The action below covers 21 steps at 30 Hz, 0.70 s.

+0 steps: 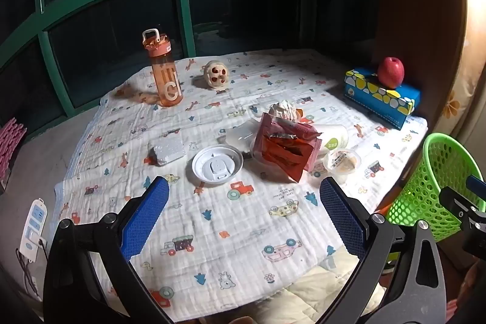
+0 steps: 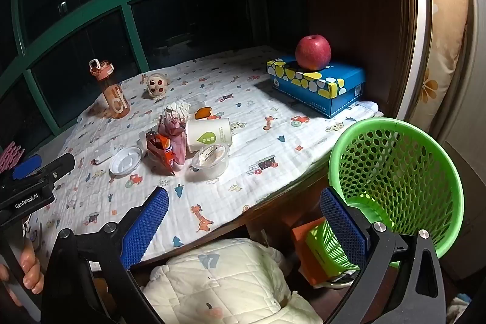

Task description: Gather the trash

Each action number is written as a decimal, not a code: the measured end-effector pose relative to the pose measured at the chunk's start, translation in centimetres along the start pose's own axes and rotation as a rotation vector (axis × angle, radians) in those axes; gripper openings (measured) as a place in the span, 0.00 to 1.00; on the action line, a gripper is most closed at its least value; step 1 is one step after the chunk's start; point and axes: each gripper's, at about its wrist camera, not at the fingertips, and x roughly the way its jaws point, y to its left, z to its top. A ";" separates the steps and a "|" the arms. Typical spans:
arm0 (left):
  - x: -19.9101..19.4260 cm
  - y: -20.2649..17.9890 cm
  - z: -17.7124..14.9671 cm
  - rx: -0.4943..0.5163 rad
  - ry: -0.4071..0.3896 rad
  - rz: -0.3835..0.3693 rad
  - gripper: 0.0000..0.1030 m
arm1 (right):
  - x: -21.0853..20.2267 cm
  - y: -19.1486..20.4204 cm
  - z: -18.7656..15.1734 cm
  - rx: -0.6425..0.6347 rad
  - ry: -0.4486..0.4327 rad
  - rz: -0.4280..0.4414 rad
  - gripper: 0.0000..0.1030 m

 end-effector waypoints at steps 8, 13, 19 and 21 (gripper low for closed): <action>0.4 0.8 -0.3 -0.021 0.016 -0.037 0.95 | -0.1 -0.1 0.0 0.005 0.000 0.004 0.94; 0.1 0.2 -0.3 -0.016 0.008 -0.028 0.95 | 0.0 0.1 0.0 0.006 0.000 0.005 0.94; 0.1 0.0 -0.1 -0.016 0.013 -0.028 0.95 | 0.2 0.4 -0.2 0.004 0.002 0.007 0.94; 0.2 0.0 0.0 -0.017 0.015 -0.028 0.95 | 0.1 0.1 0.0 0.002 0.002 0.007 0.94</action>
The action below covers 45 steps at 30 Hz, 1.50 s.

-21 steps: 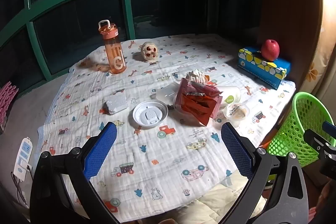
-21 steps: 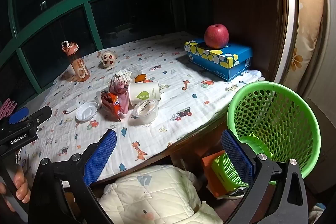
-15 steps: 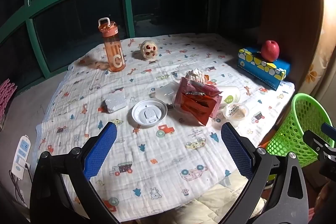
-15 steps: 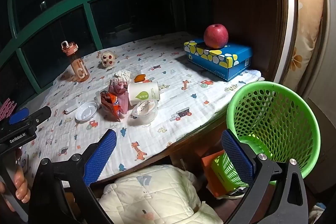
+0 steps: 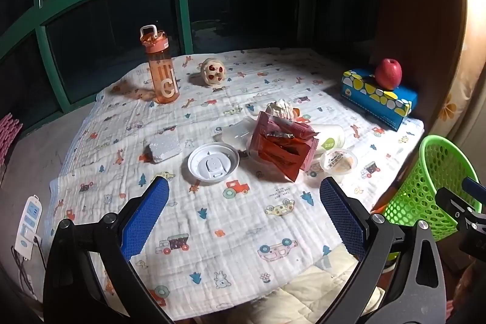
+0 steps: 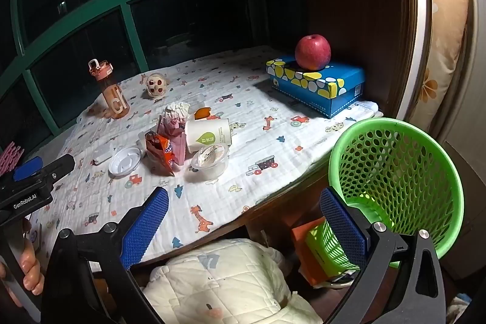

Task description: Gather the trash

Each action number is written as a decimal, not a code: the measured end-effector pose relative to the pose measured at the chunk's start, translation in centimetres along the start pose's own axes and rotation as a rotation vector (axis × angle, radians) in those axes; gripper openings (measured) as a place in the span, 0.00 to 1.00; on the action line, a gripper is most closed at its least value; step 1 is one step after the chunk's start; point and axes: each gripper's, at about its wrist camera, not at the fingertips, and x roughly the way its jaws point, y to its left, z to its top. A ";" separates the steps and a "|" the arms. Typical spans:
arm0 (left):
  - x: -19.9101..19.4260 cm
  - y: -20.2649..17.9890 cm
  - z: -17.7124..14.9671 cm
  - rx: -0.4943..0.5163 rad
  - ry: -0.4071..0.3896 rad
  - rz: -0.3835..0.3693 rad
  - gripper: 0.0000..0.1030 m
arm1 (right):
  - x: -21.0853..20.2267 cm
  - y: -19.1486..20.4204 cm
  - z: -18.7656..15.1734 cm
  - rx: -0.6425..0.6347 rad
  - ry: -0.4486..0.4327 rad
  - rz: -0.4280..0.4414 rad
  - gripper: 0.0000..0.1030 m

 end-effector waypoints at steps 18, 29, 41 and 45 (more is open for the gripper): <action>0.4 0.5 -0.2 -0.007 0.010 0.009 0.95 | 0.1 0.3 -0.1 -0.003 0.003 0.001 0.94; 0.4 0.7 -0.4 -0.011 0.008 0.009 0.95 | 0.3 0.3 -0.2 -0.001 0.003 0.000 0.94; 0.3 0.8 -0.4 -0.011 0.009 0.011 0.95 | 0.2 0.3 -0.2 -0.001 0.005 0.002 0.94; 0.3 0.8 -0.5 -0.011 0.008 0.013 0.95 | 0.3 0.2 -0.2 0.000 0.005 0.001 0.94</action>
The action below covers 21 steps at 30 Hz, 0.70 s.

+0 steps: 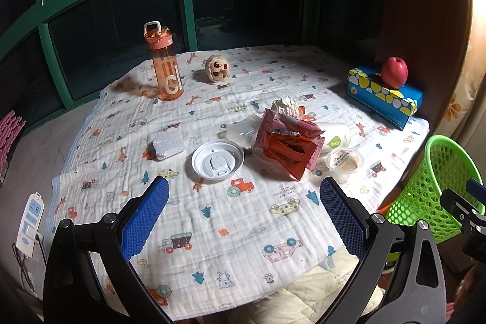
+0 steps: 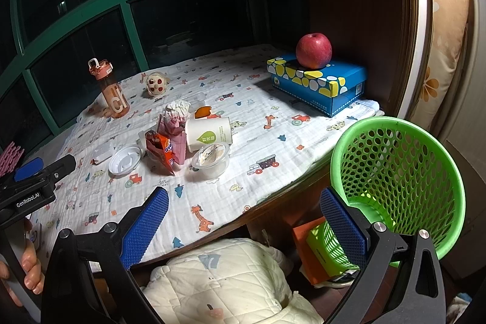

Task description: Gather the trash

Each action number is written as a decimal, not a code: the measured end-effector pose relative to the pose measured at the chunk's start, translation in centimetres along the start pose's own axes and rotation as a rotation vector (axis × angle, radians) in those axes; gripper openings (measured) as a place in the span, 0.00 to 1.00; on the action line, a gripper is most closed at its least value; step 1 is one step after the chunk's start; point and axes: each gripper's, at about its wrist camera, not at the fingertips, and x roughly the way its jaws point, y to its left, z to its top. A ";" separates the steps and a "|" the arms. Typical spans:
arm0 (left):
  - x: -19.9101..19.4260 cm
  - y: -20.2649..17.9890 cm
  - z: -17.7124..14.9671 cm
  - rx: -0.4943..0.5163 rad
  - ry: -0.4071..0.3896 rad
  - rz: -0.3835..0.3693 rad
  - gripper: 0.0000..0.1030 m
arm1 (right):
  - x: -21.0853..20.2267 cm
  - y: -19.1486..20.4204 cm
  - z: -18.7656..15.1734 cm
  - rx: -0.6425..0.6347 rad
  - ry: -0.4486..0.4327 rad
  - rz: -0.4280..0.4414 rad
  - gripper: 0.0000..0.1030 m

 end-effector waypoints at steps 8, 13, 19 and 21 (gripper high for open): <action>0.4 0.0 0.3 -0.002 0.008 -0.004 0.95 | 0.1 0.0 0.0 0.000 0.001 0.000 0.94; 0.7 0.0 0.4 -0.001 0.015 0.000 0.95 | 0.3 -0.1 -0.2 0.002 0.005 0.001 0.94; 1.4 -0.2 0.6 -0.003 0.026 -0.002 0.95 | 1.0 -0.1 0.0 0.000 0.017 0.000 0.94; 1.7 -0.3 0.7 -0.001 0.029 -0.002 0.95 | 1.3 0.0 0.1 -0.003 0.021 0.001 0.94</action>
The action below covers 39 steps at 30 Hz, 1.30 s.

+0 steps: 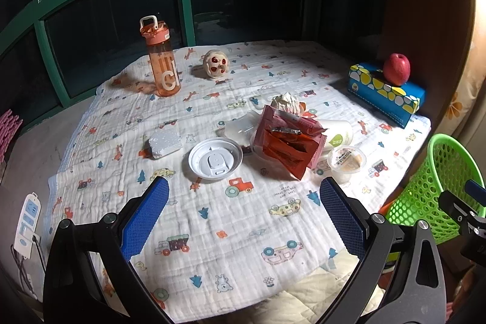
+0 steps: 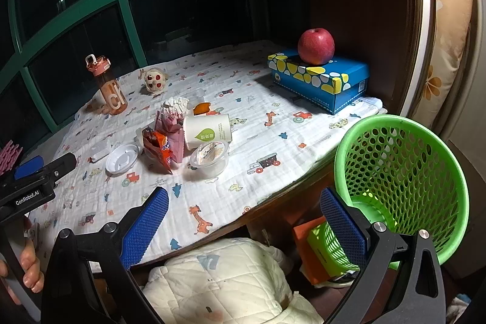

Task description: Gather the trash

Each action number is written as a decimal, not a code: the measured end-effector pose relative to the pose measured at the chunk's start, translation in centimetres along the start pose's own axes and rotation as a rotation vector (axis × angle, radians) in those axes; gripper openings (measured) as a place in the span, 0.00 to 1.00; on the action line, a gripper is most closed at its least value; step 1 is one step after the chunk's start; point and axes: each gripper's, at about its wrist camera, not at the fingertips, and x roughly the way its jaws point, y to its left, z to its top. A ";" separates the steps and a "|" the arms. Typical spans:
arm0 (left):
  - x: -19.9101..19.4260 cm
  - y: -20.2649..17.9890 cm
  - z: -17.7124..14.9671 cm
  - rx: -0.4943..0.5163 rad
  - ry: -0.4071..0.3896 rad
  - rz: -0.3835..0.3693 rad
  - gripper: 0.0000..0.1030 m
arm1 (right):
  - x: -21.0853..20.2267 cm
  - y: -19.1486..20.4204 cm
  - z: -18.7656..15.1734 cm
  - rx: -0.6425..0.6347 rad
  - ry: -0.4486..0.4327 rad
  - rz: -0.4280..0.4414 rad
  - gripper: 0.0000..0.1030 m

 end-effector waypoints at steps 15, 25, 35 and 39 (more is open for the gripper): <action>2.3 1.1 1.6 -0.007 0.021 0.031 0.95 | 2.7 0.9 1.6 -0.041 0.031 0.006 0.94; 4.0 3.2 2.9 -0.030 0.033 0.065 0.95 | 5.2 2.0 2.7 -0.079 0.049 0.031 0.94; 5.6 4.6 3.8 -0.038 0.047 0.076 0.95 | 8.9 2.5 2.8 -0.121 0.099 0.064 0.94; 6.2 5.4 3.8 -0.064 0.056 0.082 0.95 | 10.5 3.0 2.7 -0.147 0.119 0.078 0.94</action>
